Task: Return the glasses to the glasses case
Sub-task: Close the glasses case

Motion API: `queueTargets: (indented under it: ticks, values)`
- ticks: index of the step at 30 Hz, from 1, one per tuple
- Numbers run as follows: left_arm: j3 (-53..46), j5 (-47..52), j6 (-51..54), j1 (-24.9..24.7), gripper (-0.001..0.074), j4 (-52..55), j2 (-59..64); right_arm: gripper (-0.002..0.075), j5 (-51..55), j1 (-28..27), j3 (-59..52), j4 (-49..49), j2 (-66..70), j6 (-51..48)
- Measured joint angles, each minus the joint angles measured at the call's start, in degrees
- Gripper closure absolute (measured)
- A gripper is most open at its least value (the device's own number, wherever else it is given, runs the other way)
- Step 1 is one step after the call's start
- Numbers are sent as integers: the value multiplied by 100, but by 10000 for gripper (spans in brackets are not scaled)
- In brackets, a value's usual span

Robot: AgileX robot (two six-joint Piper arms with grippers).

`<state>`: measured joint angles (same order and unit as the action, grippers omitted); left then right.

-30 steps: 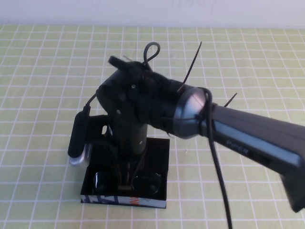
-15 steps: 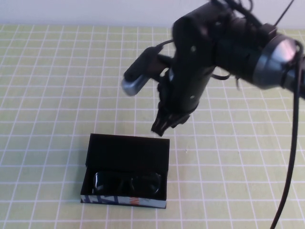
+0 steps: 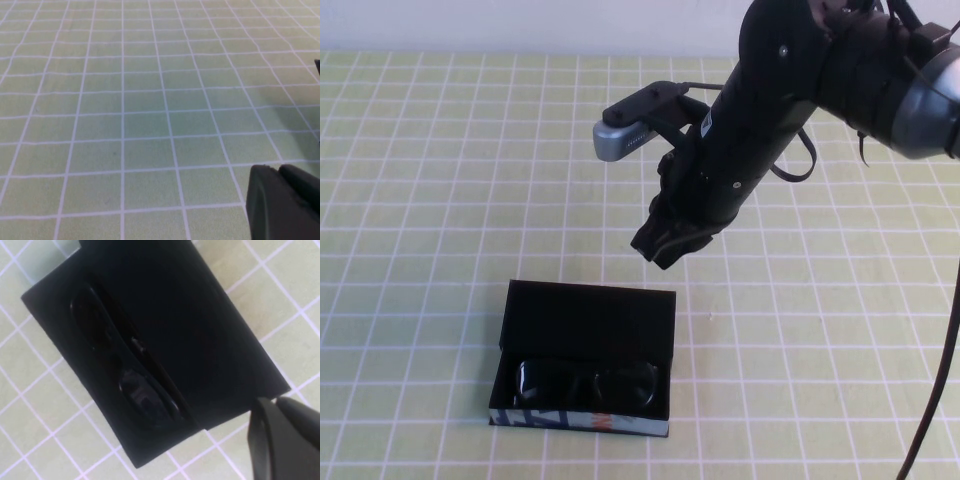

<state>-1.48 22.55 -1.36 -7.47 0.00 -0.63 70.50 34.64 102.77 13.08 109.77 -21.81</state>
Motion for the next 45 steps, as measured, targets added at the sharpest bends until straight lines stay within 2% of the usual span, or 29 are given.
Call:
queueTargets:
  ticks: [4,10,15,18,23,27,31,39,45]
  values:
    - [0,-353,-44,0,738,0,0,737,0,0,0,14,0,0]
    - [0,-1816,-1142,0,738,-1353,0,737,0,0,0,23,0,0]
    - [0,-2358,-1420,0,738,-1669,0,737,0,0,0,36,0,0]
    - [121,-1966,-1476,-12,738,-1704,13,737,-17,0,0,36,0,73]
    - [1120,-290,-1335,-300,738,-1708,1001,737,-173,0,0,44,0,375]
    - [1972,1173,-582,-621,738,-1786,2214,737,-184,0,-9,44,0,508]
    - [2365,1852,468,-811,738,-2456,3383,737,-173,0,-23,44,0,536]
    - [2416,1840,3886,-836,738,-5243,5480,737,-345,0,-23,44,0,589]
    - [2451,1629,5873,-836,738,-6734,6866,737,-562,0,107,26,284,808]
